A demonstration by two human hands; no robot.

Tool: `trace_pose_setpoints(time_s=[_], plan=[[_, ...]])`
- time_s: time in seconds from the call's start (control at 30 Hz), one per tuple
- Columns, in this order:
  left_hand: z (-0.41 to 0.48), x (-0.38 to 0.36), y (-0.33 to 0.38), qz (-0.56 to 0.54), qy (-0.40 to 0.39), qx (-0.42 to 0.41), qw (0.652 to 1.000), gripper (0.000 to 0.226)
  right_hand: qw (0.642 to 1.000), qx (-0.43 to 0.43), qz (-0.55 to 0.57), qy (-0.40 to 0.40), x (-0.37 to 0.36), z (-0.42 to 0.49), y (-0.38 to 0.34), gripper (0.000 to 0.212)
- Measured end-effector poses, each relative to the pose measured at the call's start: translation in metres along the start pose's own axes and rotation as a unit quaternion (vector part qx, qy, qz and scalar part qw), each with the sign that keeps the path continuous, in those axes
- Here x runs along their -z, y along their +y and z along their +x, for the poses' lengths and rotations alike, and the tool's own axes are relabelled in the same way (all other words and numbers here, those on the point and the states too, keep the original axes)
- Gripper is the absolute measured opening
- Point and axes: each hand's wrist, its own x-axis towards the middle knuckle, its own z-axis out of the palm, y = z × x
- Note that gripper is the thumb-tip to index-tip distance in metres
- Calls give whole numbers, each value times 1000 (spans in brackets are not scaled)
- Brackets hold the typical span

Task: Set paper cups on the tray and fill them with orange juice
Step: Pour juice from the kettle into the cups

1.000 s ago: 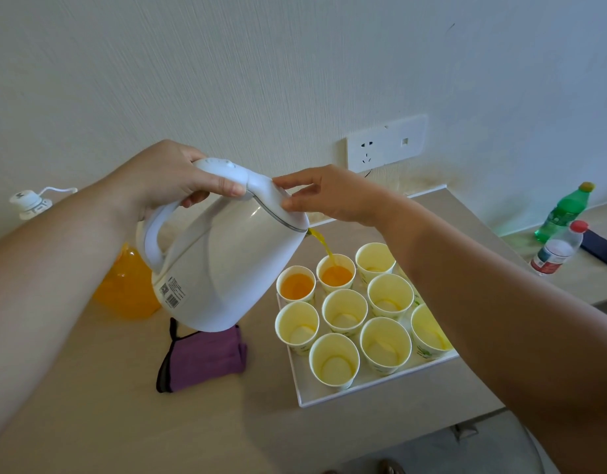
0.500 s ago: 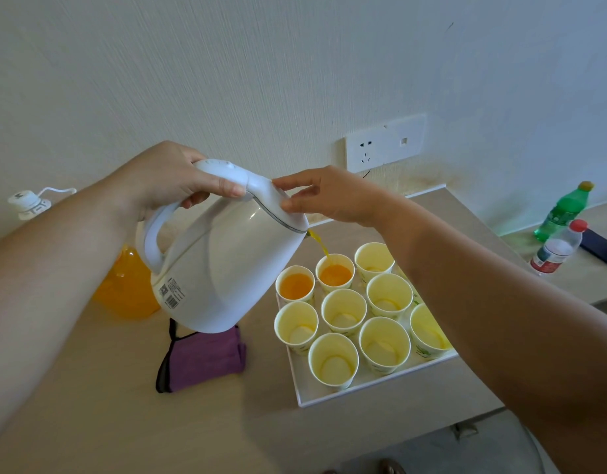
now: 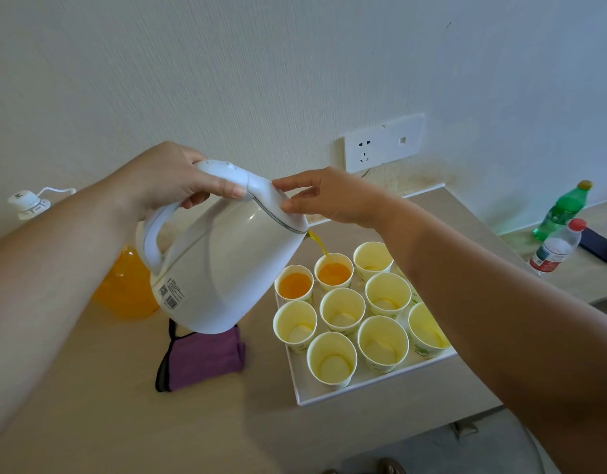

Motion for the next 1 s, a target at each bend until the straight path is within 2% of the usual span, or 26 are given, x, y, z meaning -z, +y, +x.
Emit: trace_pose_setpoints(time_s=[0.57,0.8,0.9,1.0], plan=[[5,-5,-2,0,-2,1,1000,41,1000,-2,-3,-1,0,-1,4,43],[3,-14,-5,-33,-16,6,999,42,1000,-5,-6,1,-1,-4,9,42],[1,-16,-7,-44,-25,7,999,48,1000,-1,-20,-1,-1,-7,9,43],[0,-14,-12,-59,-23,0,998,72,998,13,-59,4,0,-7,4,45]])
